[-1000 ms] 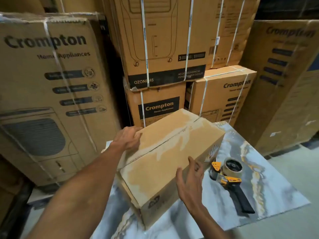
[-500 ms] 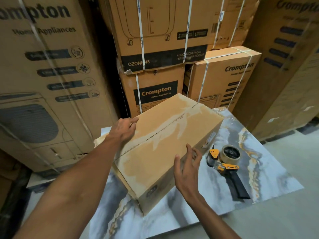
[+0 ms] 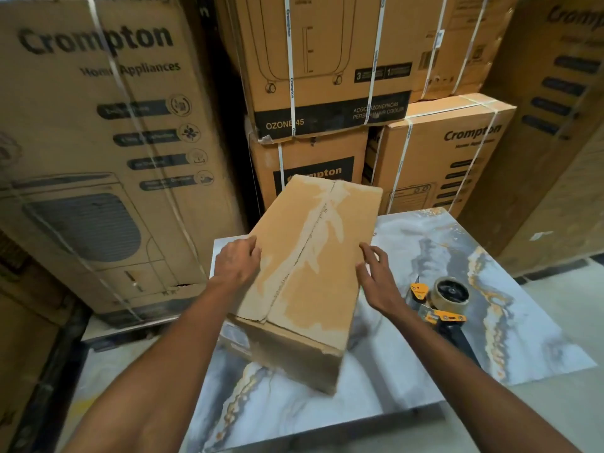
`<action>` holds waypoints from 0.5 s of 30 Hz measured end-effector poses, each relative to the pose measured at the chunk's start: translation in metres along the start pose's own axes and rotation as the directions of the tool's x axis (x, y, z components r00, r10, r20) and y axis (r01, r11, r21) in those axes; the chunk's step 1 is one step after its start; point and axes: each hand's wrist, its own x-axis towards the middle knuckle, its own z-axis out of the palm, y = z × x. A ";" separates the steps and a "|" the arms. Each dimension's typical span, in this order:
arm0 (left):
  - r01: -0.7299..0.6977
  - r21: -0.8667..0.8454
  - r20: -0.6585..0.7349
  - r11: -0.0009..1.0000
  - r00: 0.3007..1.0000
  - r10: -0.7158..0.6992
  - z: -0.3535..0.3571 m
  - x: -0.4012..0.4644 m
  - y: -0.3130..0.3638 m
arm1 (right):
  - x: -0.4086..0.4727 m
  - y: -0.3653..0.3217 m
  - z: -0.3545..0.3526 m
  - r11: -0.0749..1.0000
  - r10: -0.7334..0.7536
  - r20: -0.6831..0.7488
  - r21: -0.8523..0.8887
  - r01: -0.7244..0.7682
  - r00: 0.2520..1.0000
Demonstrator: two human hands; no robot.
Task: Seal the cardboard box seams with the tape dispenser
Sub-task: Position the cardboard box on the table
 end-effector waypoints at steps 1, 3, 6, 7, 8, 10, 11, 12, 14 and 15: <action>0.017 0.012 -0.008 1.000 1.000 -0.016 0.001 -0.005 0.002 | 0.006 0.001 -0.004 1.000 0.001 0.027 0.002 -0.001 1.000; 0.054 0.015 -0.045 0.998 0.998 -0.053 0.007 -0.016 0.004 | 0.015 0.003 -0.013 1.000 -0.017 0.073 -0.007 0.018 0.997; 0.121 -0.067 -0.065 0.990 0.990 -0.125 0.013 -0.033 0.009 | 0.025 0.007 -0.026 0.998 -0.030 0.127 -0.052 0.037 0.991; 0.149 -0.101 -0.053 0.984 0.986 -0.155 0.014 -0.037 0.012 | 0.028 0.008 -0.030 0.997 -0.024 0.137 -0.074 0.034 0.990; 0.176 -0.135 -0.044 0.975 0.982 -0.183 0.014 -0.041 0.013 | 0.029 0.008 -0.032 0.995 -0.022 0.144 -0.091 0.035 0.989; 0.220 -0.209 -0.015 0.953 0.974 -0.228 0.011 -0.046 0.015 | 0.029 0.005 -0.035 0.995 -0.001 0.131 -0.101 0.014 0.991; 0.229 -0.238 0.002 0.944 0.972 -0.236 0.009 -0.048 0.016 | 0.026 0.002 -0.035 0.996 0.019 0.096 -0.091 -0.010 0.995; 0.223 -0.263 0.022 0.939 0.974 -0.226 0.008 -0.046 0.015 | 0.022 -0.002 -0.034 0.996 0.040 0.048 -0.077 -0.037 0.998; 0.187 -0.303 0.079 0.934 0.982 -0.171 0.008 -0.040 0.011 | 0.010 -0.012 -0.032 0.995 0.070 -0.040 -0.074 -0.073 0.997; 0.172 -0.310 0.117 0.935 0.983 -0.142 0.008 -0.036 0.009 | 0.003 -0.016 -0.030 0.992 0.079 -0.058 -0.092 -0.084 0.995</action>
